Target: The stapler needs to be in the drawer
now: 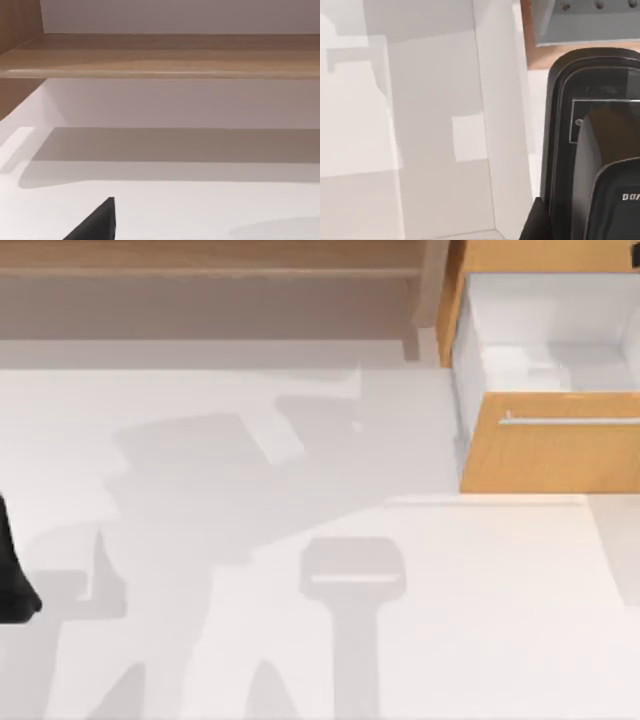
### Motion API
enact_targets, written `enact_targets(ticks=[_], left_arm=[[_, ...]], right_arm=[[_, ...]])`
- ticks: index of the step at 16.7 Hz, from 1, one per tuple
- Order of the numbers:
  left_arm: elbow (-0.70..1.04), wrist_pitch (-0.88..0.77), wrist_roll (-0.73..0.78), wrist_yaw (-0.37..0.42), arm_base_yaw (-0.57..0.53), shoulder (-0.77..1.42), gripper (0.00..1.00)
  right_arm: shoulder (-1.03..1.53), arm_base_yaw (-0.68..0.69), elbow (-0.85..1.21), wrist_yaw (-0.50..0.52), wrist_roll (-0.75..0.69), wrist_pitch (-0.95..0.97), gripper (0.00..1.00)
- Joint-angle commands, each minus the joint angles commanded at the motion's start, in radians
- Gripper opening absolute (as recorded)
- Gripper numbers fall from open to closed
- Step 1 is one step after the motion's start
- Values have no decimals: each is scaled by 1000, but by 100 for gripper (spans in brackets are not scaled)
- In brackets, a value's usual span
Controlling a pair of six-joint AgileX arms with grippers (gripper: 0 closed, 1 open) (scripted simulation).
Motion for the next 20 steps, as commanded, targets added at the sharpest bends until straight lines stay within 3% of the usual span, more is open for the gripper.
enact_targets(ticks=[9,20], left_arm=[[0,0,0,0,0,0,100],[0,0,0,0,0,0,100]], right_arm=[[397,55,142,-287,54,-62,0],[420,48,110,-305,56,-43,0]])
